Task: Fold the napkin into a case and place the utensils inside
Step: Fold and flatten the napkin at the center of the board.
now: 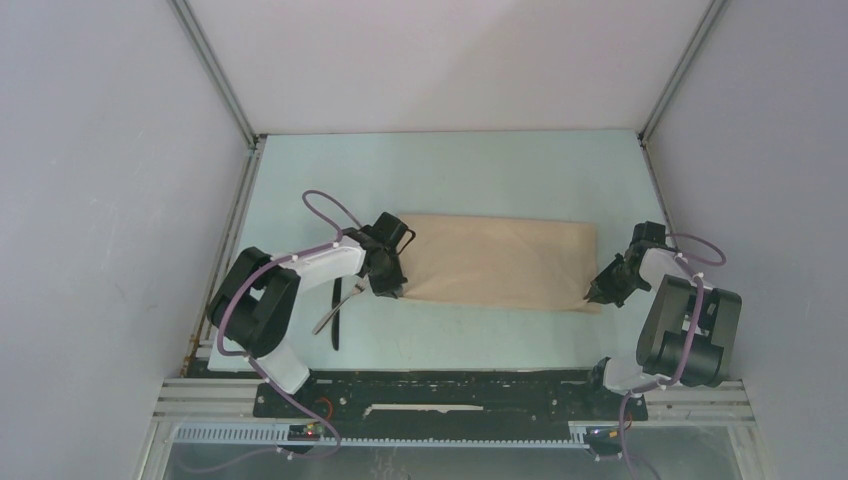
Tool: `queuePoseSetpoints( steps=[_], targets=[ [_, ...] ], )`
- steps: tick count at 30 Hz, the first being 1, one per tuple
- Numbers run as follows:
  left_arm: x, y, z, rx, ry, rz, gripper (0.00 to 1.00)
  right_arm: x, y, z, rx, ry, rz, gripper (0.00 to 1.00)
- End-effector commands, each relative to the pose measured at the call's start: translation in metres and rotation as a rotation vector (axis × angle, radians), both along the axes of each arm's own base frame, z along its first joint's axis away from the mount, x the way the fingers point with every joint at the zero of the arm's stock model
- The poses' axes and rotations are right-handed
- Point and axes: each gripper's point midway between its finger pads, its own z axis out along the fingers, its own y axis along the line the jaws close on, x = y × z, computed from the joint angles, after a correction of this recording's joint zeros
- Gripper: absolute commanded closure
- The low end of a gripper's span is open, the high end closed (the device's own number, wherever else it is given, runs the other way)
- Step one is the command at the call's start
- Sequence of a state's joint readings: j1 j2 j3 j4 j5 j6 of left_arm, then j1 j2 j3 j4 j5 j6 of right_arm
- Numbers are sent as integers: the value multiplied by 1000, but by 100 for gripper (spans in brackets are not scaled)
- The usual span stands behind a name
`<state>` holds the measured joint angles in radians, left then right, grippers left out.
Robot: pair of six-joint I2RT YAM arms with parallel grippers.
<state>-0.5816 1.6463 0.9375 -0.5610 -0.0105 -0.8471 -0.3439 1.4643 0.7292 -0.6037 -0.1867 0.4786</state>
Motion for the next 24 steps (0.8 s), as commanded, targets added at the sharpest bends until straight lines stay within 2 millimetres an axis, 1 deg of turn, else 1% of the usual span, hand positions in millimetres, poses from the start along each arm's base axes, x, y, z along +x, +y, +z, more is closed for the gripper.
queuePoseSetpoints(
  steps=[1, 6, 9, 10, 12, 13, 16, 18, 19, 20, 21, 22, 23, 24],
  targets=[
    [-1, 7, 4, 37, -25, 10, 100, 2, -6, 1, -41, -13, -15, 99],
    [-2, 8, 4, 40, -23, 8, 100, 1, -6, 1, -40, -12, -15, 98],
    [-6, 10, 6, 38, -16, 17, 99, 1, -6, 7, -42, -24, -30, 82],
    [-7, 9, 10, 26, -18, 14, 94, 0, -7, 10, -49, -21, -42, 74],
    [-13, 8, 18, 9, -12, 7, 79, 0, -11, 26, -85, -46, -71, 66],
    [-17, 9, 22, 2, -10, 5, 73, 0, -13, 35, -110, -58, -86, 60],
    [-25, 10, 38, -24, -28, -10, 63, -2, -18, 59, -189, -108, -94, 43],
    [-26, 11, 53, -43, -62, -21, 57, 0, -22, 74, -262, -142, -72, 35],
    [-26, 9, 62, -67, -81, -31, 53, 3, -21, 80, -278, -163, -48, 32],
    [-26, 4, 71, -102, -102, -46, 50, 7, -16, 86, -278, -185, -17, 27],
    [-23, -1, 78, -133, -131, -60, 43, 12, -7, 90, -253, -215, 27, 23],
    [-20, -5, 85, -160, -158, -69, 32, 18, 6, 92, -201, -251, 83, 19],
    [-18, -7, 88, -171, -173, -70, 30, 23, 19, 93, -147, -277, 130, 15],
    [-15, -13, 91, -205, -193, -77, 29, 27, 29, 92, -90, -295, 178, 11]
  ],
)
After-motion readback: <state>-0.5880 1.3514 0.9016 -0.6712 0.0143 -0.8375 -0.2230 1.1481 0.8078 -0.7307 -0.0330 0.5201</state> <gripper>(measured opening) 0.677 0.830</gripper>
